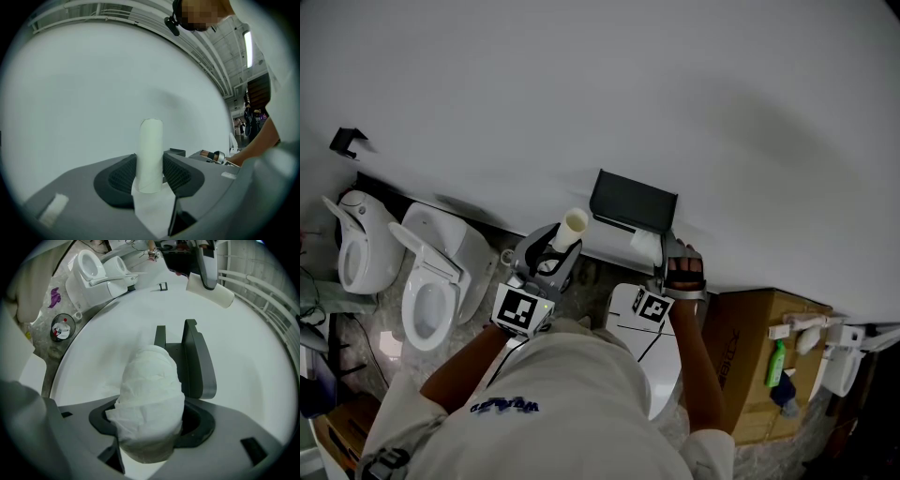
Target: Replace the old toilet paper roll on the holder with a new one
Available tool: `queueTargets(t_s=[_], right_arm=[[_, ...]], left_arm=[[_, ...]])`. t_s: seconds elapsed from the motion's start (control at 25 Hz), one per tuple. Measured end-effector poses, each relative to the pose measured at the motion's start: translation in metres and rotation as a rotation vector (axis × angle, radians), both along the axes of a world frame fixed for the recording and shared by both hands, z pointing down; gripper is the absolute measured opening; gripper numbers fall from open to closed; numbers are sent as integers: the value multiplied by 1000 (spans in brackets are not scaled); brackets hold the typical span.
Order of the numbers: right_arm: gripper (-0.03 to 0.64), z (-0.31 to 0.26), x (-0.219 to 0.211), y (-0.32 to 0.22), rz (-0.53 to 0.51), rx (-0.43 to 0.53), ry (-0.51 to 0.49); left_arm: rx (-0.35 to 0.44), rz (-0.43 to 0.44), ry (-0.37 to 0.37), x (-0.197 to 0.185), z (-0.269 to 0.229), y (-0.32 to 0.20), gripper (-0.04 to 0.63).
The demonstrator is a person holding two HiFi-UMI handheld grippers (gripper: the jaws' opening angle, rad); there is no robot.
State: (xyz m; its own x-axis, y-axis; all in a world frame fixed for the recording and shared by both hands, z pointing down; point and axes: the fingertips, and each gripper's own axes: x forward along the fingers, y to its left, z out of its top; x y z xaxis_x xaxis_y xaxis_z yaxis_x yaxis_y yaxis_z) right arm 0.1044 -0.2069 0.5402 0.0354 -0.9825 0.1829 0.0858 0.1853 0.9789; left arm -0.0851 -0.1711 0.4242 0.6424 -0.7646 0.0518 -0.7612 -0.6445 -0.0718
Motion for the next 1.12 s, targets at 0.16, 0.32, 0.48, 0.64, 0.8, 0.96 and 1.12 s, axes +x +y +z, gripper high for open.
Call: queueTargets(t_s=[0.16, 0.32, 0.48, 0.64, 0.8, 0.96, 1.12], right_arm=[[295, 3, 0, 0, 1, -12, -10], [295, 2, -3, -2, -8, -8, -16], [295, 7, -3, -3, 2, -19, -18], [295, 7, -5, -3, 4, -18, -23], [295, 6, -5, -4, 15, -14, -27], [295, -1, -14, -6, 4, 4, -38], [295, 1, -16, -8, 6, 1, -49]], left_arm=[[17, -1, 24, 1, -2, 1, 179], [-4, -8, 5, 0, 1, 0, 179], [-5, -8, 7, -1, 1, -2, 179], [14, -6, 21, 1, -3, -2, 179], [18, -5, 23, 2, -4, -2, 179], [14, 0, 19, 3, -2, -2, 179], [-4, -3, 13, 4, 1, -2, 179]])
